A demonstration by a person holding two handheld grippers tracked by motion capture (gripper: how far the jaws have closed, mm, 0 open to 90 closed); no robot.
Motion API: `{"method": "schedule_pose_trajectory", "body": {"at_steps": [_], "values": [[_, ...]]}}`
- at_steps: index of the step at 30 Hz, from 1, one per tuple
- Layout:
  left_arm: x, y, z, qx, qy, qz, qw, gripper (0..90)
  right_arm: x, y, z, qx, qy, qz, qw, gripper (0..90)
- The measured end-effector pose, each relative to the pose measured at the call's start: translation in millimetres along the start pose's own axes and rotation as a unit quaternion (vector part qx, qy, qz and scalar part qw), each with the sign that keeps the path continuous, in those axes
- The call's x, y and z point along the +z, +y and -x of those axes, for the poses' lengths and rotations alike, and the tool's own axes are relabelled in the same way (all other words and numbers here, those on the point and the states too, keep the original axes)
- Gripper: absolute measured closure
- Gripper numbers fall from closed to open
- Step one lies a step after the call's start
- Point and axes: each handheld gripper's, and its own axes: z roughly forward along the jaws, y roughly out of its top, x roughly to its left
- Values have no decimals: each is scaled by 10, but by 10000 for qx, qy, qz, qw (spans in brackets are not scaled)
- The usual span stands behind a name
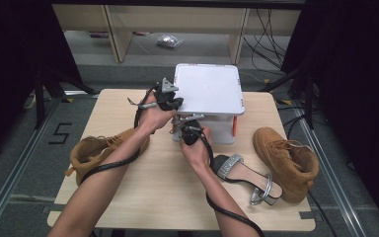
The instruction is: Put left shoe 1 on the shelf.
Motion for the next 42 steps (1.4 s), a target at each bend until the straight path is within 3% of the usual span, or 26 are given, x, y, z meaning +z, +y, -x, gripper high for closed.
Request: {"method": "schedule_pose_trajectory", "body": {"at_steps": [4,6,19,25,27,31,34,42], "values": [[-4,3,1,10,8,-31,10000,900,24,-20,7,-70,-31,59,10000,900],[-4,3,1,15,9,-34,10000,900,40,-35,-14,48,-13,2,10000,900],[-4,4,2,24,12,-37,10000,900,121,-60,-24,-101,-64,90,9999,894],[-6,4,1,34,13,-43,10000,900,143,-96,-17,-172,53,36,9998,819],[-5,3,0,27,8,-32,10000,900,118,-109,-23,-68,59,58,9999,811],[-5,3,0,35,8,-35,10000,900,63,-142,7,74,121,-2,9999,860],[-3,6,5,40,21,-34,10000,900,30,-169,118,179,92,61,9998,900],[-4,7,2,36,14,-45,10000,900,84,-147,132,104,76,161,9998,900]]}}
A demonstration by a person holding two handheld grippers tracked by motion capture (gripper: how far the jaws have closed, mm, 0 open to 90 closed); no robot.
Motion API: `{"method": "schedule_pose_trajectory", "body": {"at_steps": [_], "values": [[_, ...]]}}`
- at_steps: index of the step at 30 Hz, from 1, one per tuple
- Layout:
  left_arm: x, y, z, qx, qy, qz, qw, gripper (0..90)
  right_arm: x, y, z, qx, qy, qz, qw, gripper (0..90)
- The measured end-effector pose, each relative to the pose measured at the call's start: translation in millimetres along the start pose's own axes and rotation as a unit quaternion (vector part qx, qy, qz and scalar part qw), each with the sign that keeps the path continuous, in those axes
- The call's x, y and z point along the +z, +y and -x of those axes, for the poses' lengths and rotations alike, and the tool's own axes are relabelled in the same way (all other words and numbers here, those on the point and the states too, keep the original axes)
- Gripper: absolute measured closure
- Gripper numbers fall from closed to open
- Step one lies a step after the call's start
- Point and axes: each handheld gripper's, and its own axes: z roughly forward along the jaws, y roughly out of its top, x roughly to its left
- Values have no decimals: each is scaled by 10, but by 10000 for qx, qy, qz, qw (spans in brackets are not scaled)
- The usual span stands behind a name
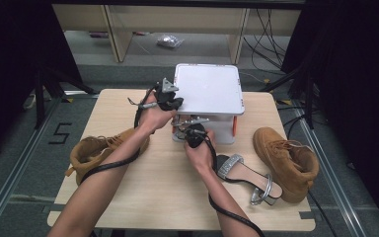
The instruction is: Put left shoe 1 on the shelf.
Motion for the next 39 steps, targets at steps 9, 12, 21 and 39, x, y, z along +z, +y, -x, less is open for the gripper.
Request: {"method": "schedule_pose_trajectory", "body": {"at_steps": [9,12,21,39], "values": [[0,-2,1,6,1,7,10000,900,42,30,-28,17,-15,-90,10000,900],[1,1,1,10,2,0,10000,900,48,30,-31,4,-19,-96,10000,900],[-1,0,1,1,3,1,10000,900,54,24,-21,-113,-31,-56,9999,893],[-3,1,-1,-27,4,-5,10000,900,-427,-31,231,-337,-27,-431,9985,818]]}}
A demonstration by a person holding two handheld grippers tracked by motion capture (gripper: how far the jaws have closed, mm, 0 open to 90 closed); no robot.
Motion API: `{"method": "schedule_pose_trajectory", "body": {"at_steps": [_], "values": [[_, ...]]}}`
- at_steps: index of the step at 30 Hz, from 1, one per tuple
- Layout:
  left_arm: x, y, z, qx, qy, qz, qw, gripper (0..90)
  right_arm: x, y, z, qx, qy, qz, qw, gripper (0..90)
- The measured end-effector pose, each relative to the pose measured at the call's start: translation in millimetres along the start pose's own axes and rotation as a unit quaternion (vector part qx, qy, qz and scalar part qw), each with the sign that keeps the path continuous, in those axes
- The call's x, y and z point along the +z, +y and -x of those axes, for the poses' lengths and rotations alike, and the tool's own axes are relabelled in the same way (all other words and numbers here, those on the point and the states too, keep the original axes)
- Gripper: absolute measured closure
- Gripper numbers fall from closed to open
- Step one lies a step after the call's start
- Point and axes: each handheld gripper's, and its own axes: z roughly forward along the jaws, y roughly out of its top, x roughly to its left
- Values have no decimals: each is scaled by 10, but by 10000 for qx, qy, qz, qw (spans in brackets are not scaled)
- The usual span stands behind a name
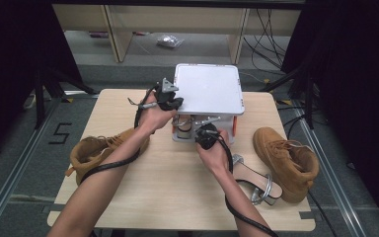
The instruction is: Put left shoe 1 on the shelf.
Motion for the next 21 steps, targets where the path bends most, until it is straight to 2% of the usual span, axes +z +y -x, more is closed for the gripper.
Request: {"method": "schedule_pose_trajectory", "body": {"at_steps": [6,8,9,11,14,15,19,20,21], "values": [[7,2,-8,-63,-26,45,10000,900,-45,-41,16,-45,57,-76,9999,766],[2,15,-13,-197,-62,6,9998,890,-77,-70,6,-26,88,-63,9999,732],[-9,22,-24,-167,-96,-39,9998,863,-86,-81,-2,27,136,-39,9999,716],[-48,36,-14,-274,-136,37,9995,810,-114,-104,-14,-6,158,-30,9999,690],[-186,52,-37,-248,-168,46,9995,745,-167,-151,-40,25,234,26,9997,647],[-186,52,-37,-248,-168,46,9995,730,-178,-168,-37,-37,247,79,9997,635],[-407,29,-135,-121,-52,-16,9999,673,-232,-219,-45,91,314,78,9994,603],[-515,-5,-187,-93,-25,-106,9999,659,-239,-228,-35,79,301,106,9995,595],[-515,-5,-187,-93,-25,-106,9999,650,-248,-239,-33,106,323,99,9994,590]]}}
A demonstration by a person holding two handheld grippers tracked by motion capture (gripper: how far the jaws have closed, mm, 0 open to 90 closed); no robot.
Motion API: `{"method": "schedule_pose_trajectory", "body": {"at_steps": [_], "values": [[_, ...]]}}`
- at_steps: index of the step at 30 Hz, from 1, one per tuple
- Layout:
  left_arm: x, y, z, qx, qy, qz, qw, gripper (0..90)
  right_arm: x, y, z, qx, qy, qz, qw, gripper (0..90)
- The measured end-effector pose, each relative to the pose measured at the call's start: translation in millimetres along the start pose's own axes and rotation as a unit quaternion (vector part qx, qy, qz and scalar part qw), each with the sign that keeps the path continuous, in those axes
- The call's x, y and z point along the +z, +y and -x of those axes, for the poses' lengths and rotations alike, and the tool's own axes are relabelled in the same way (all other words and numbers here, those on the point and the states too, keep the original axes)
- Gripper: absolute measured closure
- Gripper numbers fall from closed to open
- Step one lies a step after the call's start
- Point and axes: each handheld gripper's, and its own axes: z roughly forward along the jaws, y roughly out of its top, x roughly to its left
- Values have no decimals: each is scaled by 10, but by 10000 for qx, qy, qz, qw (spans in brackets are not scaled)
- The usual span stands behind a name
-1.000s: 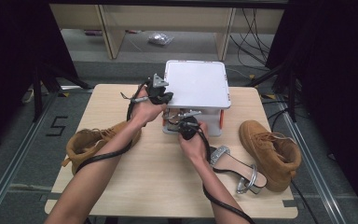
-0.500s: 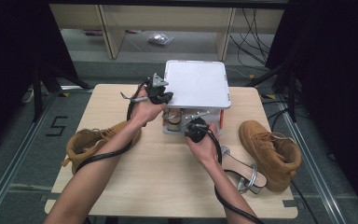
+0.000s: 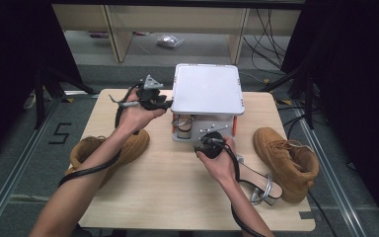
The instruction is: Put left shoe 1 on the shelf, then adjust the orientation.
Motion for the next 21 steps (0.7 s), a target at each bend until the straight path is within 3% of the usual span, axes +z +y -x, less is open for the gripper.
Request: {"method": "schedule_pose_trajectory", "body": {"at_steps": [4,6,9,14,21], "values": [[-249,-156,-135,124,68,-211,9997,622,-39,-40,7,76,-24,37,10000,570],[-295,-190,-168,129,63,-253,9996,611,-45,-46,13,82,-18,48,10000,566],[-477,-334,-300,61,159,-351,9992,595,-78,-73,18,210,22,121,9997,553],[-685,-495,-450,-27,273,-520,9983,574,-80,-103,17,197,31,144,9997,544],[-870,-630,-587,-190,351,-543,9977,557,-56,-117,9,162,71,231,9996,534]]}}
